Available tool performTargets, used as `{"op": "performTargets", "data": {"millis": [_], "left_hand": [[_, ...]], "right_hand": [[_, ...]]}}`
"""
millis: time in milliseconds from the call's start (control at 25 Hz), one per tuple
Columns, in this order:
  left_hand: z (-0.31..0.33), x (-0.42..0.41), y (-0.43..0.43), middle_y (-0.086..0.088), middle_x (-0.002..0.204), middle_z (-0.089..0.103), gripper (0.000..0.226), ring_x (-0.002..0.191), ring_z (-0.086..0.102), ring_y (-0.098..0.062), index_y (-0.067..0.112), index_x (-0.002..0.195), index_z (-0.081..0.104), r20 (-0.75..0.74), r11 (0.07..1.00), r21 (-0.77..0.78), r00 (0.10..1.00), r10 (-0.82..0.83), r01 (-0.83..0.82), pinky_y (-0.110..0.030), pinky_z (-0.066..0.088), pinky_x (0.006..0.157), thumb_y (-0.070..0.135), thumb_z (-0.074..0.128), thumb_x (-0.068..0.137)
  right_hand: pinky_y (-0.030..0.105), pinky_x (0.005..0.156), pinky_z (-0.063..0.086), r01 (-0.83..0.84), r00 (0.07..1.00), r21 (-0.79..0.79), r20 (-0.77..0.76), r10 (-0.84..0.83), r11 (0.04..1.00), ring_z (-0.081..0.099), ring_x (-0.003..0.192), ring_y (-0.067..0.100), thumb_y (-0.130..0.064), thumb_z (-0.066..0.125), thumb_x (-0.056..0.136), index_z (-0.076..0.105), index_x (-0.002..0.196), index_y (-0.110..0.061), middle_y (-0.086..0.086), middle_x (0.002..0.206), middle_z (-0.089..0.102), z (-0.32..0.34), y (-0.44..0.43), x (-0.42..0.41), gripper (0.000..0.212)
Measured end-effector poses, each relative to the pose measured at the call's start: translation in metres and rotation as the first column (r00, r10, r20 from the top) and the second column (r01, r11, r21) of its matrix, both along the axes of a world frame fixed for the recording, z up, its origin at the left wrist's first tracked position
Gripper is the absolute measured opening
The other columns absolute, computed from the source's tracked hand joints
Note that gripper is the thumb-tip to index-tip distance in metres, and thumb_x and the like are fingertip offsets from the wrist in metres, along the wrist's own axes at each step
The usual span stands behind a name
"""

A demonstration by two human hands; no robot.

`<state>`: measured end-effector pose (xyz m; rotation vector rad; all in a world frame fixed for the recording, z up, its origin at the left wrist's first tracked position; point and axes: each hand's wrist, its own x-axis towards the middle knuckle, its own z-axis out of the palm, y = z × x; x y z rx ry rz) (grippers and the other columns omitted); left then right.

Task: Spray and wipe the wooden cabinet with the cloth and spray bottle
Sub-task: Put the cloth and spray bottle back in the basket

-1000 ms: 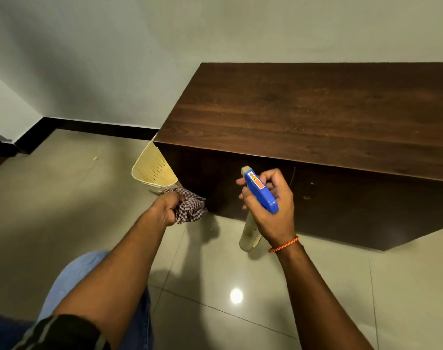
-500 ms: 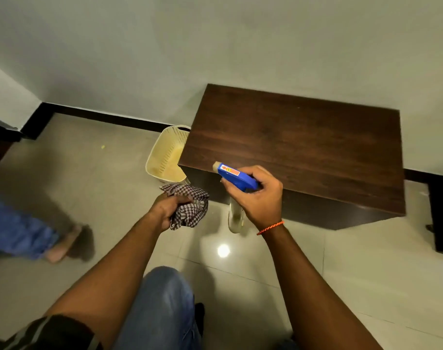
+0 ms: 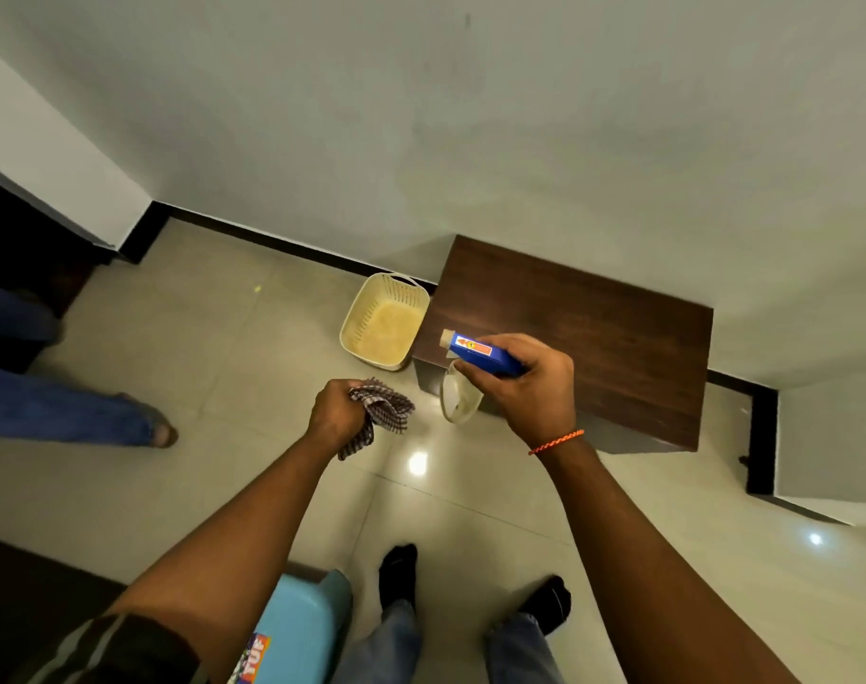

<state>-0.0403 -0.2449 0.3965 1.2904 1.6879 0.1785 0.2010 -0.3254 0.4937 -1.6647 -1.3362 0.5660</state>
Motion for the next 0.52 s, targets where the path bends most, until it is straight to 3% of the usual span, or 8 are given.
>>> {"op": "performTargets", "data": {"millis": [120,240,320,440,520], "left_hand": [[0.02,-0.029,0.01,-0.023,0.082,0.075,0.02,0.078,0.072,-0.038,-0.002,0.096,0.074,0.249,0.953,-0.194,0.928,0.278,-0.233,-0.043,0.06,0.072,0.001,0.055,0.091],[0.027,-0.043,0.018,-0.027,0.09,0.074,0.04,0.085,0.069,-0.04,-0.004,0.1,0.075,0.454,0.883,-0.305,0.76,0.464,-0.357,-0.043,0.056,0.077,0.032,0.065,0.085],[0.03,-0.049,0.029,-0.019,0.092,0.077,0.039,0.085,0.074,-0.034,0.002,0.1,0.077,0.459,0.811,-0.301,0.669,0.584,-0.502,-0.04,0.059,0.08,0.038,0.072,0.088],[0.024,-0.052,0.049,-0.017,0.103,0.077,0.023,0.093,0.075,-0.033,0.005,0.107,0.076,0.436,0.741,-0.247,0.612,0.66,-0.624,-0.043,0.063,0.082,0.015,0.08,0.086],[0.025,-0.05,0.059,-0.011,0.111,0.072,0.036,0.095,0.073,-0.031,0.01,0.114,0.071,0.431,0.714,-0.246,0.586,0.686,-0.655,-0.042,0.064,0.073,0.0,0.081,0.081]], "right_hand": [[0.019,0.076,0.057,-0.033,0.997,0.004,0.063,0.032,0.999,0.068,0.084,0.006,-0.026,0.087,0.075,0.076,0.102,-0.015,-0.002,0.095,0.075,0.021,0.021,-0.016,0.031],[0.023,0.076,0.059,-0.068,0.995,-0.013,0.079,0.069,0.998,0.068,0.085,0.009,-0.023,0.085,0.076,0.075,0.104,-0.014,0.0,0.096,0.075,0.028,0.047,-0.029,0.031],[0.025,0.073,0.059,-0.107,0.991,-0.032,0.076,0.109,0.994,0.068,0.084,0.01,-0.024,0.085,0.076,0.076,0.103,-0.014,0.0,0.095,0.075,0.027,0.07,-0.037,0.031],[0.026,0.071,0.059,-0.173,0.983,-0.075,0.055,0.177,0.982,0.068,0.083,0.011,-0.024,0.085,0.076,0.075,0.103,-0.014,-0.001,0.094,0.073,0.023,0.108,-0.043,0.031],[0.025,0.071,0.059,-0.236,0.969,-0.088,0.055,0.241,0.968,0.067,0.085,0.011,-0.021,0.086,0.075,0.075,0.101,-0.015,-0.001,0.095,0.071,0.016,0.133,-0.042,0.029]]}}
